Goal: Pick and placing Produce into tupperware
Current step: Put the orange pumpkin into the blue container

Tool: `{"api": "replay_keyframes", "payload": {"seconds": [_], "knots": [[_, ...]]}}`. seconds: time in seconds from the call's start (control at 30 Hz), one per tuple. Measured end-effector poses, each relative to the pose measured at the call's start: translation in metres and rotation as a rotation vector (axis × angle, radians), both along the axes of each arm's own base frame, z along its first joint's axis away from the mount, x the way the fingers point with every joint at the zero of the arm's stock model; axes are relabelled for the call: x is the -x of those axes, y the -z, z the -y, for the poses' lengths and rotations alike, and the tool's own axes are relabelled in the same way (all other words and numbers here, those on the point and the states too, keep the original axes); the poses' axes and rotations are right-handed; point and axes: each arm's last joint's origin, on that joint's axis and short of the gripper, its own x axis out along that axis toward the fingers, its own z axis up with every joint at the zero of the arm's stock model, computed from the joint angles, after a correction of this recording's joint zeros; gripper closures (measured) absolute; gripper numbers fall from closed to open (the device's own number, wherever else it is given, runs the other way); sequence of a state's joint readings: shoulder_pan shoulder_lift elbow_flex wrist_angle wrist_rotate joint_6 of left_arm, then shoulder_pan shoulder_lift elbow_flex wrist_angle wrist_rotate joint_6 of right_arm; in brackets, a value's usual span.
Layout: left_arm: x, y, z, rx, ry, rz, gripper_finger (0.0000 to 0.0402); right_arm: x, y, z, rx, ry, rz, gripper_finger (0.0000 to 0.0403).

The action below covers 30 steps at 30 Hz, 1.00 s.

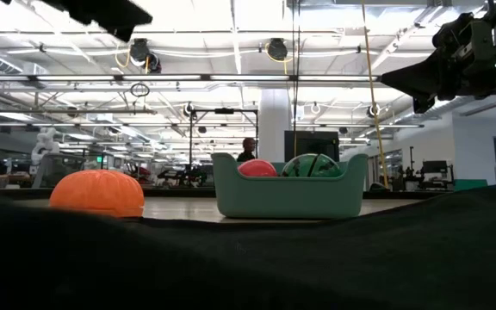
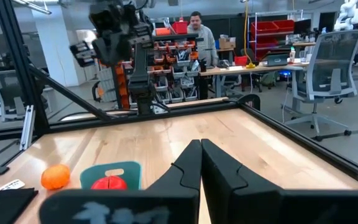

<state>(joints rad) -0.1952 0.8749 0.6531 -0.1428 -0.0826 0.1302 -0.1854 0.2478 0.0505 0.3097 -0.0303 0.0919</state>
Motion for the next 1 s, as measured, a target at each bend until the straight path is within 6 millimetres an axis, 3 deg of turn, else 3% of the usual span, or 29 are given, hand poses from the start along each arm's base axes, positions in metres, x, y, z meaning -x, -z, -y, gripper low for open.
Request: {"api": "replay_keyframes", "payload": {"seconds": [0.23, 0.63, 1.0], "knots": [[-0.011, -0.004, 0.017, 0.040, 0.112, -0.027, 0.0376, 0.000, 0.001, 0.000, -0.003, 0.000, -0.014, 0.0403], [-0.031, 0.021, 0.027, 0.017, 0.087, -0.143, 0.0376, 0.000, 0.002, 0.000, -0.004, 0.000, -0.016, 0.0403], [-0.038, -0.006, 0.028, 0.052, 0.043, -0.122, 0.0376, 0.000, 0.002, 0.000, -0.004, 0.000, -0.016, 0.0403]]}}
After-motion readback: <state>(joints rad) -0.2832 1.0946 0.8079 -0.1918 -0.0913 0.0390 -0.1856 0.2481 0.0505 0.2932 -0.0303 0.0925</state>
